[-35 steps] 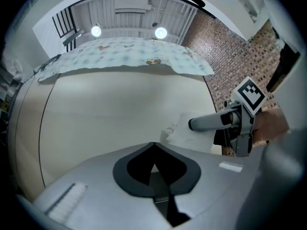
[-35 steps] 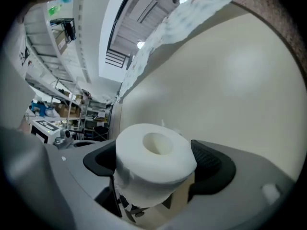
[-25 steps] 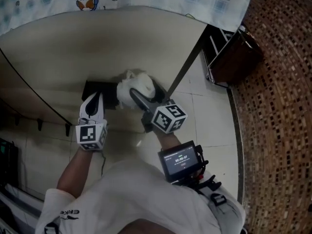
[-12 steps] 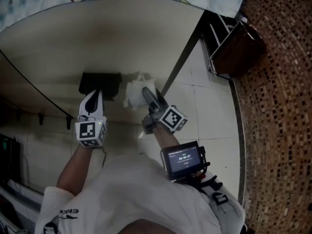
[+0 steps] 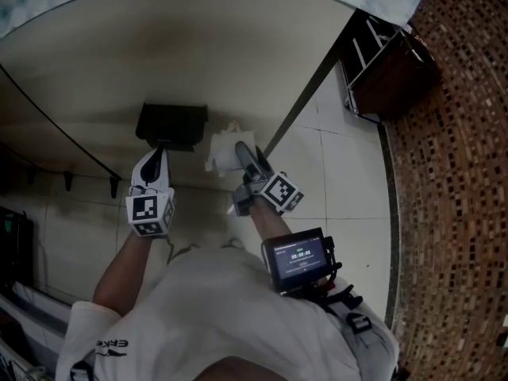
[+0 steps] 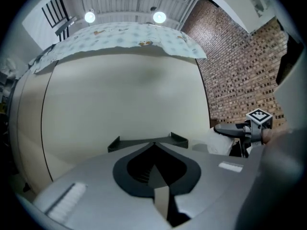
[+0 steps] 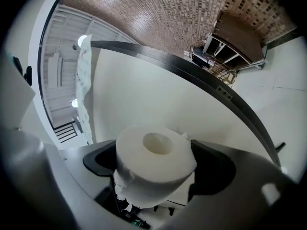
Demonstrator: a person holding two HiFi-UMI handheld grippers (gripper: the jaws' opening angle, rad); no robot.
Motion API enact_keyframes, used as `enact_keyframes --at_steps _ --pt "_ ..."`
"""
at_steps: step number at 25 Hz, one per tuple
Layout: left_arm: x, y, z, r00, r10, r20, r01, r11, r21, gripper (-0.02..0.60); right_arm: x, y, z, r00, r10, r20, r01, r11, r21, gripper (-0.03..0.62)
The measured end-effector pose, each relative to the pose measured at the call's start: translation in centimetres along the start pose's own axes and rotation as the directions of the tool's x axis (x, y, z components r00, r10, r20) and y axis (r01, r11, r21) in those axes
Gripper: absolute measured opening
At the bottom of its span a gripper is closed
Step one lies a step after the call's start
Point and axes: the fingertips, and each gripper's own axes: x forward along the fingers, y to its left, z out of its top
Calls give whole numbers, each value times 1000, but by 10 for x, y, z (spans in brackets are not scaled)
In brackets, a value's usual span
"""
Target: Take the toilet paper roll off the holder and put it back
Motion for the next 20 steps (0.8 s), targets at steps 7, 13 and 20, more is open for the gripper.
enact_keyframes --at_steps 7,13,20 --pt "2 26 -47 994 8 -105 -7 1000 7 2 3 -22 -20 998 -61 9 61 997 36 469" --pt "15 60 -92 981 -9 -192 8 1000 -6 2 14 -34 -36 995 -97 19 96 993 64 469" --pt "34 71 -129 958 -69 -278 78 997 20 3 13 -48 -43 990 -138 28 135 987 90 468"
